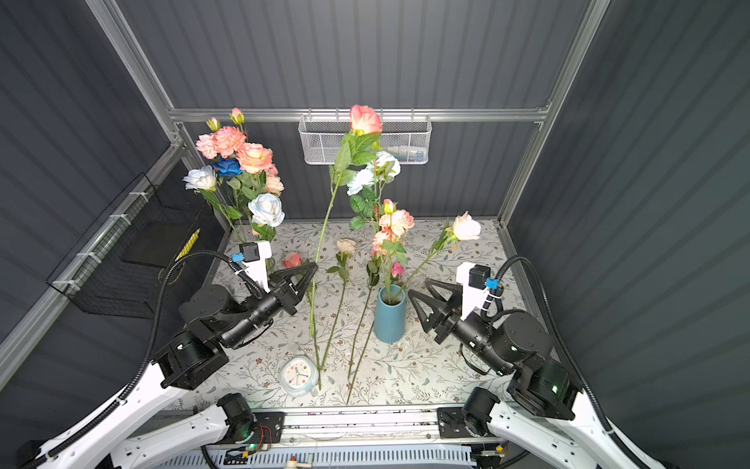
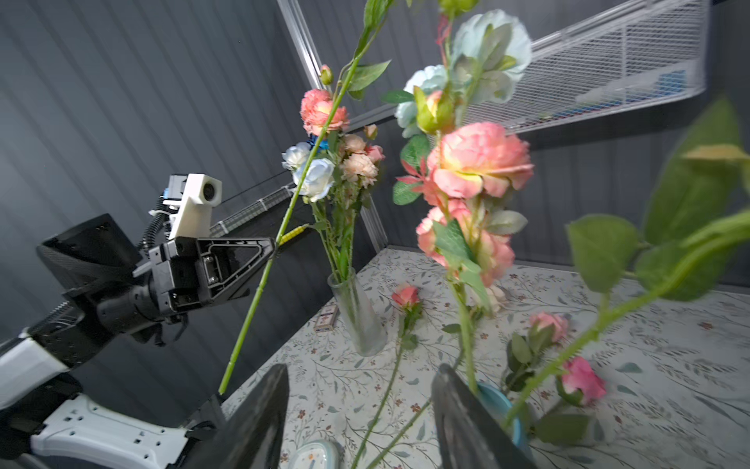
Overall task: Arrange the flowers into the vase
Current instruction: 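Raise the pink rose upright toward the right gripper with the left gripper, then hand the pink rose from the left gripper to the right gripper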
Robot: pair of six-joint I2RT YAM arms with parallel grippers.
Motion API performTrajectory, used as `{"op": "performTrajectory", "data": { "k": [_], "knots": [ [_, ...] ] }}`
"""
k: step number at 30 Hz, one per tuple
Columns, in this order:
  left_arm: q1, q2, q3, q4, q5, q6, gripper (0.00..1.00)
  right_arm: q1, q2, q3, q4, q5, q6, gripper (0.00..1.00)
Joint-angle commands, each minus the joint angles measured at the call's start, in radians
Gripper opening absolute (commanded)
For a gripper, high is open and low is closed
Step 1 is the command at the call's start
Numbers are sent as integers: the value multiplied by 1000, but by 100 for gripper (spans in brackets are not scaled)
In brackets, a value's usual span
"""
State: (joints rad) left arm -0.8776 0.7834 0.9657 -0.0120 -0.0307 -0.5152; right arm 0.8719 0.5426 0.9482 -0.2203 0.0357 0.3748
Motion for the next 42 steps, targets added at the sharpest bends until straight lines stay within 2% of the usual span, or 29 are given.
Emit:
{"op": "performTrajectory", "data": {
  "k": [1, 4, 9, 21, 23, 27, 29, 30, 31, 33, 34, 35, 38, 42],
  "knots": [
    [-4, -18, 16, 117, 276, 70, 0, 1, 66, 61, 100, -178, 30, 61],
    [-4, -9, 10, 140, 376, 66, 0, 7, 142, 99, 170, -275, 49, 62],
    [-4, -19, -11, 162, 440, 66, 0, 31, 244, 156, 274, -351, 50, 62],
    [-4, 11, -4, 153, 596, 84, 0, 44, 362, 236, 398, -361, 60, 62],
    [-4, 17, -3, 145, 601, 84, 0, 45, 364, 239, 410, -404, 64, 54],
    [-4, 18, -4, 116, 571, 87, 0, 50, 348, 227, 412, -388, 65, 23],
    [-4, 16, -7, 102, 542, 86, 1, 50, 331, 216, 404, -382, 65, 10],
    [-4, 13, -8, 97, 529, 84, 15, 50, 320, 212, 391, -344, 66, 6],
    [-4, 13, -10, 91, 513, 83, 38, 50, 311, 209, 377, -329, 66, 2],
    [-4, 11, -16, 86, 488, 77, 73, 52, 292, 201, 351, -311, 69, 0],
    [-4, 10, -20, 83, 473, 72, 88, 52, 281, 197, 336, -302, 71, 0],
    [-4, 10, -22, 78, 457, 69, 97, 52, 272, 194, 319, -295, 72, 0],
    [-3, -6, -34, 58, 372, 58, 100, 52, 244, 184, 264, -269, 73, 0],
    [-4, -70, -72, -13, 72, 41, 100, 52, 204, 160, 184, -227, 63, 0]
  ]
}}
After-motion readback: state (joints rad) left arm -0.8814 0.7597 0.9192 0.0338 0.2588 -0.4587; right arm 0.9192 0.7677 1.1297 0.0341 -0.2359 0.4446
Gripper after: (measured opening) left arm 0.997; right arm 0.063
